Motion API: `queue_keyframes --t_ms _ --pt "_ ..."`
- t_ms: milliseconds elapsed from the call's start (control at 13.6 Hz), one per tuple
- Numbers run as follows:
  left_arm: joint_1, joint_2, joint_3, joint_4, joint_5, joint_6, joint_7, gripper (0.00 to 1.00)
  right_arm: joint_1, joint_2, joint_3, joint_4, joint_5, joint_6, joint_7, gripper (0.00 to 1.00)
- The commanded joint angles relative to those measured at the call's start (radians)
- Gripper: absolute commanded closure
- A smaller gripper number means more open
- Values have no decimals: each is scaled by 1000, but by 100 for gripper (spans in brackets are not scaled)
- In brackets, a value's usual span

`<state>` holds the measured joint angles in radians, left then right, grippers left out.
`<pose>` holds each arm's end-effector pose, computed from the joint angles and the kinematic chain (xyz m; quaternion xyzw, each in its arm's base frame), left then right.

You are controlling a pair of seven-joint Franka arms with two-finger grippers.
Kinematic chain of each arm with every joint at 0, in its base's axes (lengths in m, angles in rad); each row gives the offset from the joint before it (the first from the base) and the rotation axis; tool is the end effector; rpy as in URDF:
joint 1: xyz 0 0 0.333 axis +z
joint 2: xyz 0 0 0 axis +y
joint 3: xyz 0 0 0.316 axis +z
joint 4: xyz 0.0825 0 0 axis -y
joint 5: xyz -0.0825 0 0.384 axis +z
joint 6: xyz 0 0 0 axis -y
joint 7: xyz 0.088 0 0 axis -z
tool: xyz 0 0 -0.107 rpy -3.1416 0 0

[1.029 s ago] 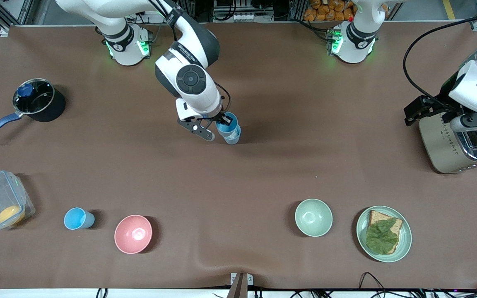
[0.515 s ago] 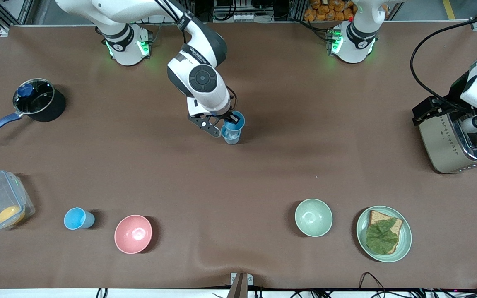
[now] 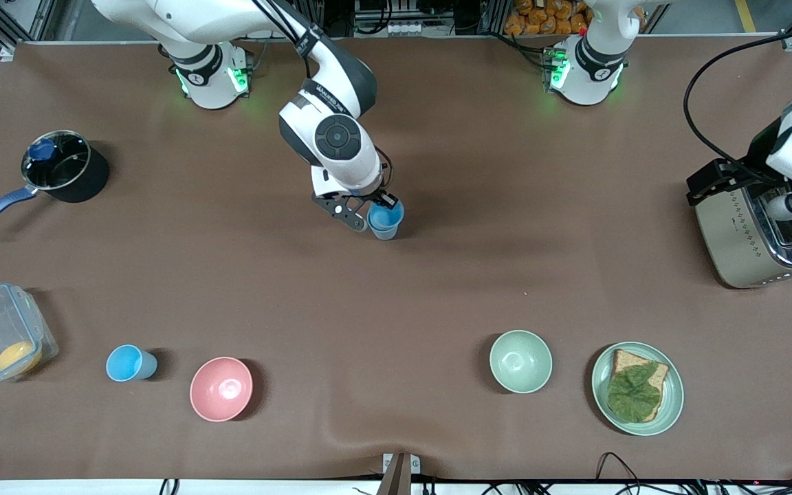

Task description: Stack blue cups with both arms

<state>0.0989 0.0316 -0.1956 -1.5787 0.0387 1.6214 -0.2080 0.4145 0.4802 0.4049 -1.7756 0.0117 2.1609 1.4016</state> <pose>0.5663 -0.0492 0.6079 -0.9983 -0.0548 -0.0083 0.0152 0.4572 0.4586 0.3036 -0.9467 0.3059 0.0994 0.0172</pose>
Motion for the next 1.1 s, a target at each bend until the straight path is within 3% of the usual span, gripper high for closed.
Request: queue_keyframes --t_ms 0,294,735,1029 --pt "10 -4 -1 14 -28 -18 32 0 -8 -9 0 31 -26 -12 22 0" --pt "5 7 -7 52 -34 -18 19 0 -68 -31 -2 133 -26 -131 -51 0" --pt "12 19 -2 77 -36 -18 16 0 -232 -143 0 127 -21 -421 -542 0" --pt "10 20 -4 77 -42 -25 16 0 -348 -228 -8 93 -19 -496 -786 0"
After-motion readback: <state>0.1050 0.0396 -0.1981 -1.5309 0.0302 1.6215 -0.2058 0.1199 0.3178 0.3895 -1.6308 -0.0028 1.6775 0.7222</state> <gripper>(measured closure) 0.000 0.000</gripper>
